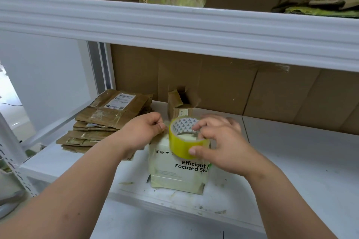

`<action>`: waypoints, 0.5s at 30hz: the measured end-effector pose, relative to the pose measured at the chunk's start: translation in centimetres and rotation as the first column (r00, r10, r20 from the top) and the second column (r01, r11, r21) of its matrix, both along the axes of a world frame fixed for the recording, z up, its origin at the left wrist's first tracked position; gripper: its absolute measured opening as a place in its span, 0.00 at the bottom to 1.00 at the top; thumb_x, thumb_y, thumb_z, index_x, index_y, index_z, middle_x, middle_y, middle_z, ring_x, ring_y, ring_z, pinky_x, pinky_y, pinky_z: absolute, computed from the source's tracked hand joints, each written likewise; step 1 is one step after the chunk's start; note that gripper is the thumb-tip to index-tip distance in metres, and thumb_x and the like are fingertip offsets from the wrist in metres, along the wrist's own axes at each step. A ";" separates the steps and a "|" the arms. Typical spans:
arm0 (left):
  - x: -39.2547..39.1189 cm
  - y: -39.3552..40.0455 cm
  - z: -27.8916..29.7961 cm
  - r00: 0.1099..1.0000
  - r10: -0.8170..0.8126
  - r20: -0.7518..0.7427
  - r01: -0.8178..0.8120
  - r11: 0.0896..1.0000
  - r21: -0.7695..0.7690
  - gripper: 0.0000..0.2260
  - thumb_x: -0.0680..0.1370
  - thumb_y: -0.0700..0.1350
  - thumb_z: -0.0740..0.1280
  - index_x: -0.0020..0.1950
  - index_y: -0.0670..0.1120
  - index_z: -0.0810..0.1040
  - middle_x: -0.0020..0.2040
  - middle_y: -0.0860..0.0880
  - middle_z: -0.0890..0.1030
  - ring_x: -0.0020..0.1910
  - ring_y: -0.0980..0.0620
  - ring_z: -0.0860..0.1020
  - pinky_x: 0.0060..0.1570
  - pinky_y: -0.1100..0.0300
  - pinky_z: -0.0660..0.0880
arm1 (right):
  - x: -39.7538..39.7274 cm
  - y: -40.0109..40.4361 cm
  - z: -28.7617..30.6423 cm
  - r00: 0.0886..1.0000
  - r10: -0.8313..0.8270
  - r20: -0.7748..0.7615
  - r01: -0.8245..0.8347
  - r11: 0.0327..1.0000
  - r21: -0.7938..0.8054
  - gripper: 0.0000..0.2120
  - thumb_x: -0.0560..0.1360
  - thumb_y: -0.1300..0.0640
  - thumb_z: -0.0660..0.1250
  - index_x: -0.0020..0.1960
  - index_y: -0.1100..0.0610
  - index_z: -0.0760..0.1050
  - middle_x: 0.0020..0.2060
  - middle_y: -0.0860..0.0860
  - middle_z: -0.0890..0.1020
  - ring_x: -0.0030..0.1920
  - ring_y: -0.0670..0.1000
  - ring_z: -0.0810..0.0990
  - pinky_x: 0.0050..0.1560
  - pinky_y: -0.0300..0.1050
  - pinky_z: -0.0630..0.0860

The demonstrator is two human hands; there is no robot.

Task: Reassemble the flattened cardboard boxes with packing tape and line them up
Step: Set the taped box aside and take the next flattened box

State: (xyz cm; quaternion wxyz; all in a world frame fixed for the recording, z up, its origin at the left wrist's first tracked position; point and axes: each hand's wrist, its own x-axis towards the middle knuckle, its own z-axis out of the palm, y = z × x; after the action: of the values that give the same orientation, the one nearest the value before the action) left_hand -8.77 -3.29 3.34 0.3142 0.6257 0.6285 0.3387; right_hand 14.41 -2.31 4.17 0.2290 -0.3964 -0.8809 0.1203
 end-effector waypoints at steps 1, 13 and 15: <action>-0.1 -0.1 0.0 0.999 -0.010 0.037 0.011 1.000 -0.003 0.14 0.82 0.46 0.63 0.37 0.51 0.72 0.36 0.48 0.72 0.38 0.50 0.68 0.41 0.55 0.65 | 0.1 0.1 0.2 0.995 -0.010 -0.095 0.007 1.000 -0.027 0.15 0.63 0.32 0.64 0.36 0.43 0.73 0.55 0.39 0.79 0.64 0.42 0.67 0.68 0.46 0.55; -0.1 -1.9 -0.5 0.940 0.047 0.337 -0.055 0.998 0.014 0.09 0.82 0.36 0.56 0.42 0.43 0.68 0.34 0.51 0.82 0.37 0.58 0.79 0.43 0.56 0.70 | -1.3 1.6 1.5 0.875 -0.072 -0.480 -0.116 0.929 -0.352 0.25 0.69 0.40 0.66 0.39 0.64 0.75 0.32 0.51 0.73 0.36 0.49 0.72 0.42 0.47 0.66; -0.2 -2.0 -0.6 0.925 0.044 0.377 -0.056 0.998 0.020 0.08 0.82 0.36 0.55 0.44 0.42 0.67 0.41 0.42 0.85 0.49 0.54 0.84 0.59 0.48 0.74 | -0.4 2.1 1.9 0.869 -0.052 -0.493 -0.132 0.935 -0.330 0.18 0.70 0.43 0.66 0.37 0.60 0.76 0.32 0.50 0.75 0.36 0.48 0.72 0.42 0.46 0.66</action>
State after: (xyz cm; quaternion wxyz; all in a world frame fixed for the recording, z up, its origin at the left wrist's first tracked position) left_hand -8.94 -5.26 2.75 0.4105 0.5376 0.5671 0.4700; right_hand 14.03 -0.17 6.12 0.3689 -0.3684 -0.7649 0.3784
